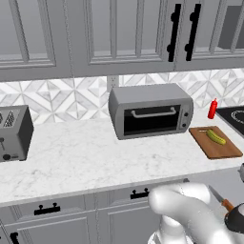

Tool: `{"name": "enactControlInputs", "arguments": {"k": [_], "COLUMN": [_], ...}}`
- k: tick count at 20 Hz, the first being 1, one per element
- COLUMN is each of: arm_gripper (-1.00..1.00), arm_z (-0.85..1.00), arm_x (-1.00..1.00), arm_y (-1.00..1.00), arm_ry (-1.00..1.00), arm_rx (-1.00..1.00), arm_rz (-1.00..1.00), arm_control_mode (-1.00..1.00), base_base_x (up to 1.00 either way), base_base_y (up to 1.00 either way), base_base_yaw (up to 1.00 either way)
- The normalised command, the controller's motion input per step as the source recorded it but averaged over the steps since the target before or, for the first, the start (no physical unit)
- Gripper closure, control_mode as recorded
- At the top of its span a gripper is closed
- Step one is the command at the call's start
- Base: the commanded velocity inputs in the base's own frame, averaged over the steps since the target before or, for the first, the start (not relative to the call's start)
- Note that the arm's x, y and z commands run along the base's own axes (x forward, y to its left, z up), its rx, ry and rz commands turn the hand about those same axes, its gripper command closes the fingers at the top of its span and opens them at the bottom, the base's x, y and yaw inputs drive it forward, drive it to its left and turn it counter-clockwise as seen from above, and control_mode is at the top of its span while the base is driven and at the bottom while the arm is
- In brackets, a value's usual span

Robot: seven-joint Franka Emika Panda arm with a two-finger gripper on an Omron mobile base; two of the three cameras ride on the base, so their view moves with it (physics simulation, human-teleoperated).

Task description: Place the appropriate cutting tool for cutting the cucumber skin on the cutting board.

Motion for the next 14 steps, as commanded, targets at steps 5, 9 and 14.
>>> {"name": "enactControlInputs", "arguments": {"k": [5, 9, 14], "arm_gripper": [1.0, 1.0, 1.0], "arm_z": [0.99, 1.0, 1.0], "arm_x": [-0.59, -0.18, 0.15], "arm_y": [0.15, 0.16, 0.08], "arm_ry": [0.01, 0.0, 0.01], "arm_rx": [0.0, 0.0, 0.0], "arm_rz": [0.19, 0.16, 0.09], "arm_control_mode": [-1.0, -1.0, -1.0], "base_base_x": [0.0, 0.0, 0.0], "base_base_y": [0.0, 0.0, 0.0], "base_base_yaw": [0.0, 0.0, 0.0]}}
